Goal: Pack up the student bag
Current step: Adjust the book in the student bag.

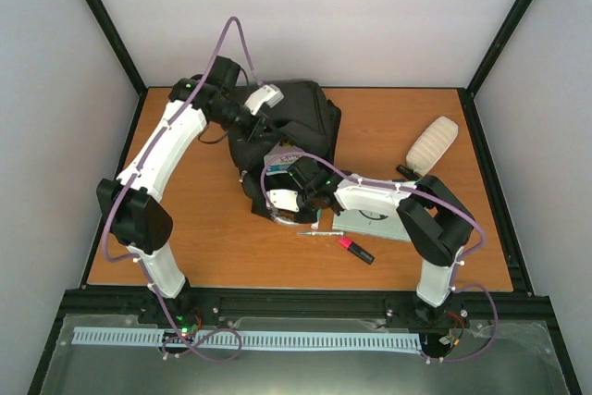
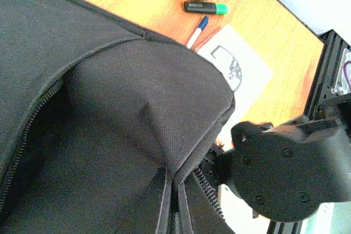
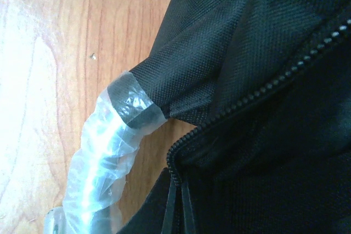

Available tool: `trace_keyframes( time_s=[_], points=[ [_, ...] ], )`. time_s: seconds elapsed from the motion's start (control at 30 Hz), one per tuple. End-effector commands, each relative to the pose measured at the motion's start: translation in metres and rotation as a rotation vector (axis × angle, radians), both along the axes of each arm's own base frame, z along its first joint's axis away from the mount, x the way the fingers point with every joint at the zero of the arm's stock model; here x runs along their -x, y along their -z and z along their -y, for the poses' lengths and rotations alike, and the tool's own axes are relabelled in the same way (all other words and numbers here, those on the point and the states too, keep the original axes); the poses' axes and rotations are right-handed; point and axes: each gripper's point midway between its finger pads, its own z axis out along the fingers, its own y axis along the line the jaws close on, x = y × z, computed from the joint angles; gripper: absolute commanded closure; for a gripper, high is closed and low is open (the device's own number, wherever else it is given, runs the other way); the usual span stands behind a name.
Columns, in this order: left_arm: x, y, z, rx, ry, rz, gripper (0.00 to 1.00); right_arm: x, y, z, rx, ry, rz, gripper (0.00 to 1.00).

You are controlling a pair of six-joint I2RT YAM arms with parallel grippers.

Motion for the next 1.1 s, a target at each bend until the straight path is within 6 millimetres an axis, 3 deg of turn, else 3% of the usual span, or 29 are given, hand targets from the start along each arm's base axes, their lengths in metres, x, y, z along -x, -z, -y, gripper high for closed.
trace_keyframes(
  time_s=[0.0,0.27,0.47,0.6,0.73,0.9,1.07],
  points=[
    [0.011,-0.085,0.011,0.174,0.082,0.176,0.99,0.006,0.023,0.008,0.077,-0.020,-0.030,0.97],
    [0.011,-0.095,0.005,0.168,0.077,0.216,0.99,0.008,0.038,0.012,0.123,-0.049,-0.046,0.97],
    [0.006,-0.114,-0.003,0.162,0.064,0.287,0.99,0.010,0.040,0.010,0.128,-0.060,-0.065,0.97],
    [0.004,-0.116,-0.007,0.134,0.060,0.318,0.99,0.008,0.042,0.010,0.140,-0.071,-0.052,0.97],
    [0.000,-0.086,-0.019,0.014,0.063,0.305,0.99,-0.004,0.026,-0.001,0.110,-0.065,-0.017,0.97],
    [-0.002,-0.027,-0.041,-0.149,0.061,0.223,0.99,-0.021,-0.027,-0.030,0.004,-0.064,0.021,0.93],
    [0.001,0.008,-0.056,-0.224,0.051,0.205,0.99,-0.009,-0.070,-0.042,-0.079,-0.132,-0.011,0.70]
  ],
)
